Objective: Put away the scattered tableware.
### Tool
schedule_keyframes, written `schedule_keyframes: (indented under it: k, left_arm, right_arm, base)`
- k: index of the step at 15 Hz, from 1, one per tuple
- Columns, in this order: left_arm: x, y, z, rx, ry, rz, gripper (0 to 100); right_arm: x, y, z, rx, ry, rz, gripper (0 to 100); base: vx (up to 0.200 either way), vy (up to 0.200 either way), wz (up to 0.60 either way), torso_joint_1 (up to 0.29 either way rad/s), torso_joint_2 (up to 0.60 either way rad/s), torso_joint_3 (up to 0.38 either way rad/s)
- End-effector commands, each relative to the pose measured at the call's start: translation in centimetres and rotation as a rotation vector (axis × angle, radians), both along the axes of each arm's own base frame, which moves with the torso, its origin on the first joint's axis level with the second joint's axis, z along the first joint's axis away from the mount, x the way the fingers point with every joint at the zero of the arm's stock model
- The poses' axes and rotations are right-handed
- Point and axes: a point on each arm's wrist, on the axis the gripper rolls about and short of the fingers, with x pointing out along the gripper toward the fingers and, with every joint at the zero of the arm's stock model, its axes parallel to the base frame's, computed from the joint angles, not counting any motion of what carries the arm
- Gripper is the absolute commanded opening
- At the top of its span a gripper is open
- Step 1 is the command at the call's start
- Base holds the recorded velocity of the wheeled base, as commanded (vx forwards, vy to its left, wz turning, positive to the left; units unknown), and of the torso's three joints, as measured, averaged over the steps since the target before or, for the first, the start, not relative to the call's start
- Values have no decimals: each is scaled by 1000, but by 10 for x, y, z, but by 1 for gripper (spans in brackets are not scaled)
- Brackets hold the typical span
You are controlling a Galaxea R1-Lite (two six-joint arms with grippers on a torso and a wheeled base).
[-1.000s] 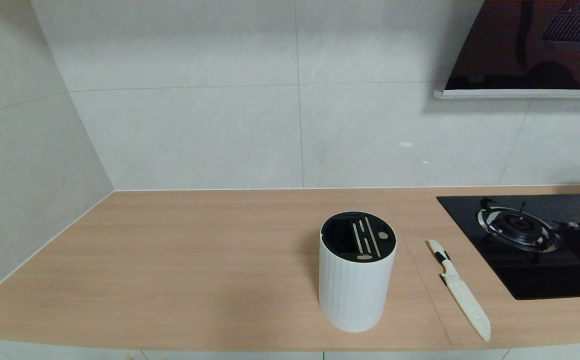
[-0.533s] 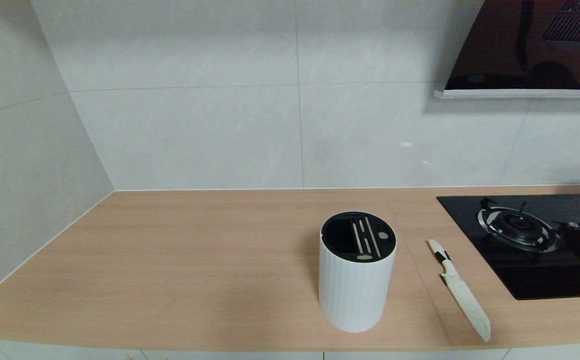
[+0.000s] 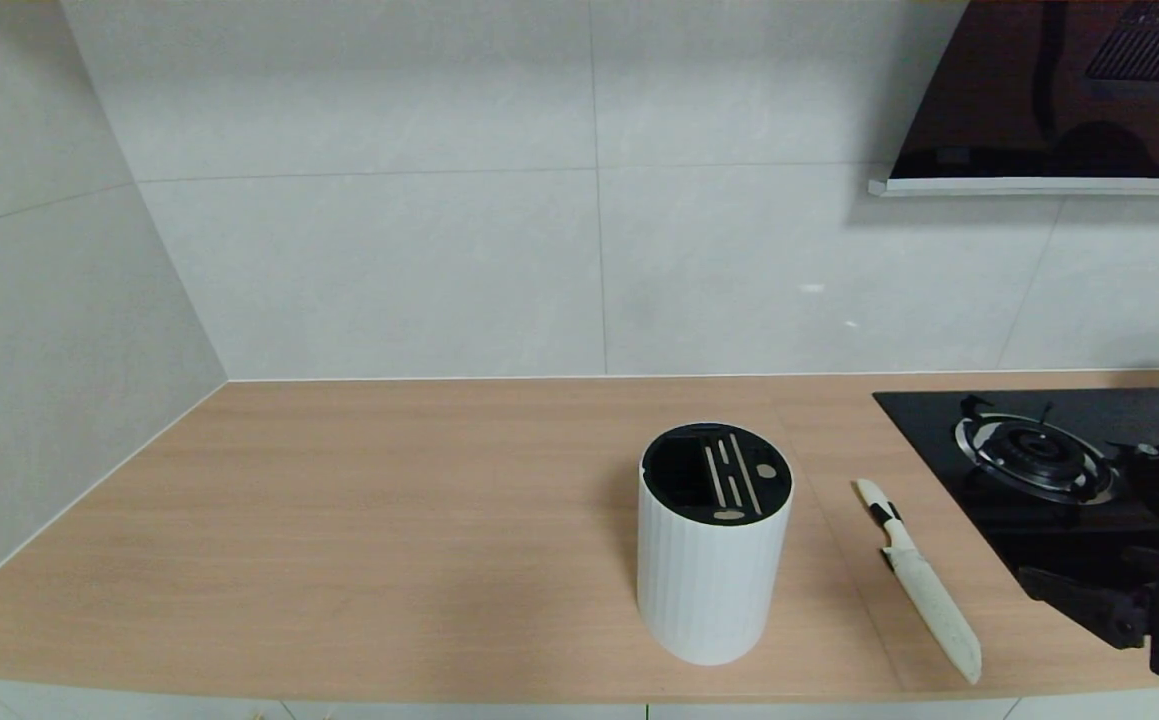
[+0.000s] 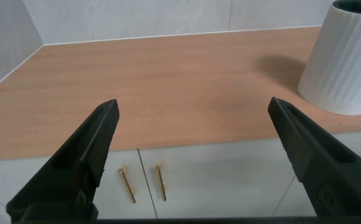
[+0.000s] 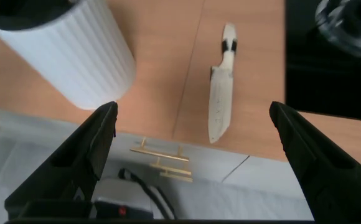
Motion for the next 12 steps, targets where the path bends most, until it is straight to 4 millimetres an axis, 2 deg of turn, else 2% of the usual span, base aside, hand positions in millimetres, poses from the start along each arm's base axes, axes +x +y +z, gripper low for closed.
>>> schedule_keyframes:
  k: [1,4,6,7,8,9,12]
  left_arm:
    - [0,0,0,0,0,0,100]
    - [0,0,0,0,0,0,100]
    - [0,0,0,0,0,0,100]
    - [0,0,0,0,0,0,100]
    - [0,0,0,0,0,0,100]
    - [0,0,0,0,0,0,100]
    - [0,0,0,0,0,0,100]
  right_arm:
    - [44,7,-27,-18,110,-1,100]
    - [73,11,-52,-36,152,-16,100]
    - [85,12,-57,-42,144,-28,100]
    - [100,13,-58,-43,131,-35,100]
    - [105,14,-58,-43,130,-37,100]
    - [122,11,-58,-51,121,-49,100]
    - [134,7,-71,-55,162,-67,100]
  base:
    - [0,0,0,0,0,0]
    - [0,0,0,0,0,0]
    - [0,0,0,0,0,0]
    - [0,0,0,0,0,0]
    - [0,0,0,0,0,0]
    - [0,0,0,0,0,0]
    - [0,0,0,0,0,0]
